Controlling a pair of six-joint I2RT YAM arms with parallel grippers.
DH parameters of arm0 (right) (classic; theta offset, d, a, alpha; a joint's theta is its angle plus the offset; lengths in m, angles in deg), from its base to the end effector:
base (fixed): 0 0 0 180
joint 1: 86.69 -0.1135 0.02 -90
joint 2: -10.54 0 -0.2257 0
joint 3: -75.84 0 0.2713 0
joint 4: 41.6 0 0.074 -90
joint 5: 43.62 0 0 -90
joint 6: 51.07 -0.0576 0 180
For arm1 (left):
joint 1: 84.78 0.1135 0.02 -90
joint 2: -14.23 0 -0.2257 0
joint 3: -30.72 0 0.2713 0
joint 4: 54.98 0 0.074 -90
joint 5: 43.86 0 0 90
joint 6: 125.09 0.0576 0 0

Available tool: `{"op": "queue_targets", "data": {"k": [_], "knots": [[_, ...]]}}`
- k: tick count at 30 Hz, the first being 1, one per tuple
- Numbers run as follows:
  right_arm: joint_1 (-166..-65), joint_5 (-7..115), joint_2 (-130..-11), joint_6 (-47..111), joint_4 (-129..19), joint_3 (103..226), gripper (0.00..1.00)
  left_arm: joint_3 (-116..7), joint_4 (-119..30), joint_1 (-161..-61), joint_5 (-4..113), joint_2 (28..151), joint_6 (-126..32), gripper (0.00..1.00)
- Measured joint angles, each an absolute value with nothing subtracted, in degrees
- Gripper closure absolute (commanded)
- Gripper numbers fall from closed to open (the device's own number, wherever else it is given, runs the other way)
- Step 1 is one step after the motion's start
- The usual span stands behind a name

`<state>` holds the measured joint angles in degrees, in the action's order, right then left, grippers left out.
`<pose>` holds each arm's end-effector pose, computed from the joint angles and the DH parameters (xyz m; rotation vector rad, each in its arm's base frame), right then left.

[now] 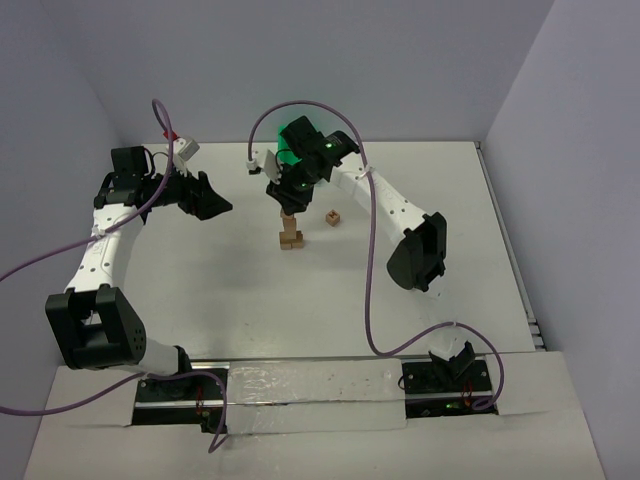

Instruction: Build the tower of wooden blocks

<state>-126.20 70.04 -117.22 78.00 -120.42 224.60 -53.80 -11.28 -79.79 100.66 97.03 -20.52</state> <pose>0.3548 0.3226 0.2819 -1.7229 1.8640 0.5335 0.3455 -0.0169 0.2737 0.6333 1.9824 -0.8764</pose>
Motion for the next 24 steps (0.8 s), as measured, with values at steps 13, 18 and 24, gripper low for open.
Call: {"op": "queue_targets", "data": {"k": [13, 18, 24], "knots": [[-126.2, 69.8, -117.3, 78.2, -120.4, 224.8, 0.72, -53.8, -11.2, -79.8, 100.9, 97.0, -19.7, 0.03], [-126.2, 69.7, -117.3, 78.2, -120.3, 224.8, 0.72, -53.8, -11.2, -79.8, 100.9, 97.0, -19.6, 0.03], [-126.2, 69.5, -117.3, 78.4, -120.1, 224.8, 0.71, -53.8, -11.2, -79.8, 100.9, 97.0, -19.4, 0.03]]}}
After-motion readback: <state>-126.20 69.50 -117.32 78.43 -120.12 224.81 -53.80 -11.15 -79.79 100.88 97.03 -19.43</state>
